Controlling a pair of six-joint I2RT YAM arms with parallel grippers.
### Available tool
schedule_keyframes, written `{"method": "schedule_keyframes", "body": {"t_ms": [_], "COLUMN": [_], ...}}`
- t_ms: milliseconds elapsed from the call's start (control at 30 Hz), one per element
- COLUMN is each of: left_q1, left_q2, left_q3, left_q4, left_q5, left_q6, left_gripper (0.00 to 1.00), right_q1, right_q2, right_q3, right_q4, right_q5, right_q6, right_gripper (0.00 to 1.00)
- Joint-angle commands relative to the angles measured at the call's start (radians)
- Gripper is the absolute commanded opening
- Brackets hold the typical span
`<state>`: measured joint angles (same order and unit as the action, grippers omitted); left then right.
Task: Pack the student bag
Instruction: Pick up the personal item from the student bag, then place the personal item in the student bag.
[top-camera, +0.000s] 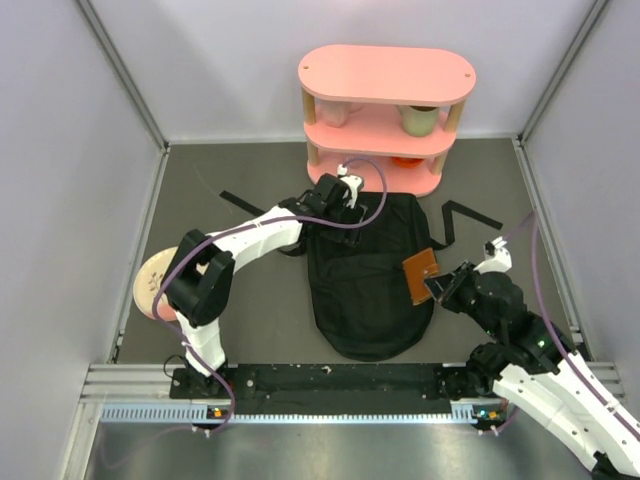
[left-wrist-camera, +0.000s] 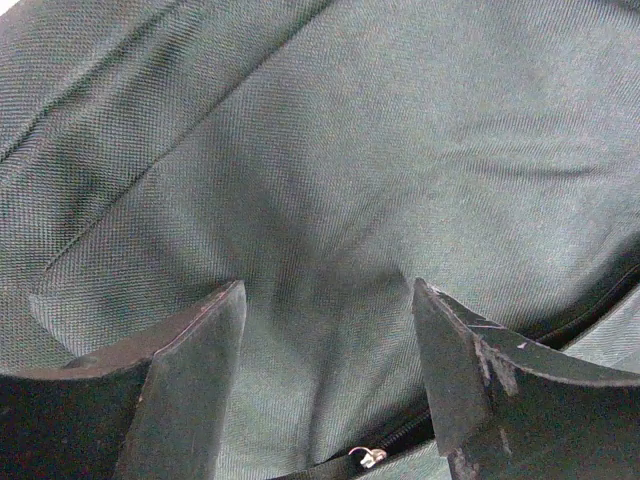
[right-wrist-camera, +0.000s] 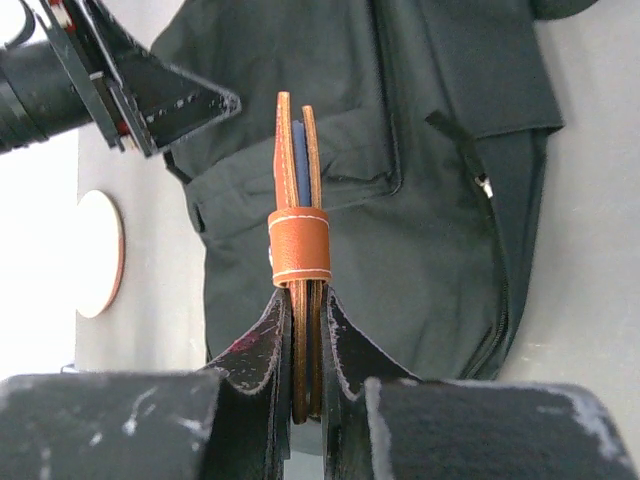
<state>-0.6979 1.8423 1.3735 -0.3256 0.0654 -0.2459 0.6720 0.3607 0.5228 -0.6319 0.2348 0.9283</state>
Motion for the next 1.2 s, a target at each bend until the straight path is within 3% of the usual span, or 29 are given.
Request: {"method": "schedule_keyframes", "body": {"t_ms": [0,300,533,800,1000,1100,1133,1167], "left_q1": [-0.021,-0.086,-0.146,-0.224,-0.255,-0.258,-0.258,-0.258], "left_q2": [-0.031,-0.083,-0.121,-0.094,-0.058,-0.048,-0.049,-0.055], "left_q3": [-0.025,-0.089,-0.148,-0.179,-0.191,-0.197,-0.201,-0.205], "left_q4": [-0.030,-0.032,-0.026,0.006,0.042,0.068,0.082,0.091], "left_q5": [-0.029,0.079,0.068,-0.055,-0.257,-0.311,-0.321,-0.350], "left_q6": [0.099,0.191,0.240,0.224,0.148,0.110,0.103,0.094], "left_gripper": [0.72,0.70,0.69,0.70,0.69,0.54,0.38,0.33], "right_q1": [0.001,0.001,0.001,0.001,0.001,0.001,0.003,0.001], "right_q2": [-0.022,-0.006,0.011,0.041,0.047,0.049,0.052,0.050], "right_q3": [0.080,0.080,0.063,0.057,0.057,0.055,0.054,0.054], "right_q4": [-0.071,-0.075,-0.074,-0.069,-0.058,-0.054,-0.052,-0.049], "right_q5": [0.133,0.155,0.143,0.126,0.120,0.116,0.115,0.112], "right_q6": [-0.045,-0.026,-0.013,-0.003,0.000,0.001,0.003,0.003], "right_gripper": [0.00,0.00,0.00,0.02,0.02,0.02,0.03,0.03]}}
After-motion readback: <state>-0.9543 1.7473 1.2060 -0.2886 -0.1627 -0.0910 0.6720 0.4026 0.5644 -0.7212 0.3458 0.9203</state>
